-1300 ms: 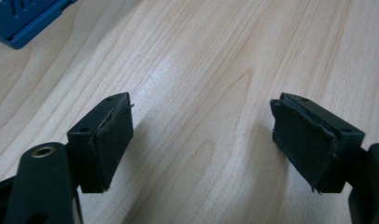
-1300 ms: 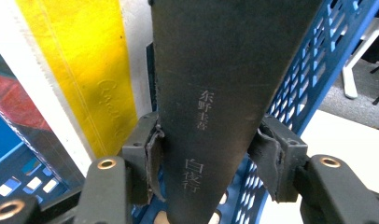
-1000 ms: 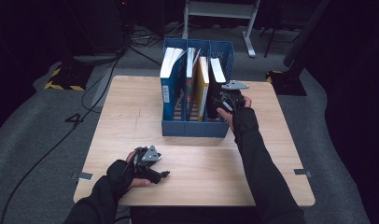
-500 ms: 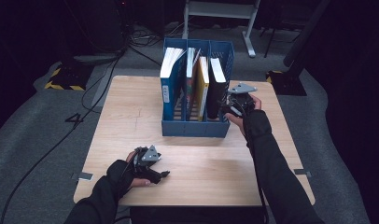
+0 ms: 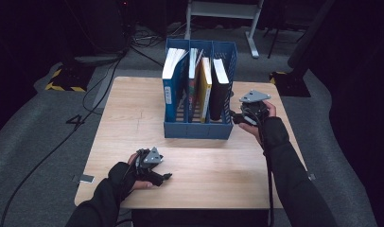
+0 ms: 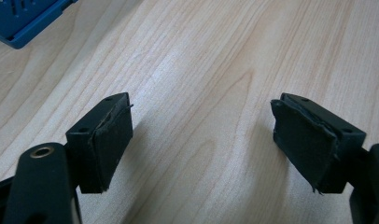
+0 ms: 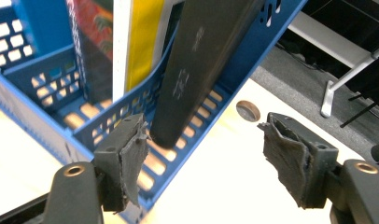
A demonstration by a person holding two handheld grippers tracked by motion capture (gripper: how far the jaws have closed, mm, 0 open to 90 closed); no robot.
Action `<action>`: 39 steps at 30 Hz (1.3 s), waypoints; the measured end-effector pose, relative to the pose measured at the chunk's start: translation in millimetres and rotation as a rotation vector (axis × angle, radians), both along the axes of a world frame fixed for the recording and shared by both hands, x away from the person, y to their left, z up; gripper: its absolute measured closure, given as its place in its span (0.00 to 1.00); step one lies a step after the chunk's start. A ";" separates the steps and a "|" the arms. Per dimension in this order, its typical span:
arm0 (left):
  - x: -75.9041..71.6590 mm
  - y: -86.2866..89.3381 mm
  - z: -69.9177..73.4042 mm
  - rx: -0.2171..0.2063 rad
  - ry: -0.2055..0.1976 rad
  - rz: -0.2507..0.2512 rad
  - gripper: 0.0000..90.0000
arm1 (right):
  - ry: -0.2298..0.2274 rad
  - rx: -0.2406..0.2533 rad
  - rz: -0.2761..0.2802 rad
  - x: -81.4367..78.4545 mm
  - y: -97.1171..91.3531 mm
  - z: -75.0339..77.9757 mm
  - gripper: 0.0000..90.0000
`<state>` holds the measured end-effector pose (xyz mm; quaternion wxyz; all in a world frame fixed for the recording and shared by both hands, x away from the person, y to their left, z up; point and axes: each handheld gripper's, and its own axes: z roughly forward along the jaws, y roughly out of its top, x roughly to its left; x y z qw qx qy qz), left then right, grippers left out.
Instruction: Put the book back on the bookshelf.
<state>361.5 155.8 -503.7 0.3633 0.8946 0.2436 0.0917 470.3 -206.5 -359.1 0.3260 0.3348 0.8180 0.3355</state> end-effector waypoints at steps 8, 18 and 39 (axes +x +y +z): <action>0.1 -0.1 0.0 0.000 0.000 0.001 0.22 | 0.010 -0.072 0.015 -17.3 -9.2 -5.2 0.32; 0.1 -0.3 -0.1 0.000 0.000 0.001 0.22 | 0.027 -0.086 0.043 -39.9 -27.3 -20.1 0.33; 0.2 -0.5 -0.2 -0.001 0.001 0.004 0.22 | 0.083 -0.107 0.039 -82.1 -73.0 -73.7 0.32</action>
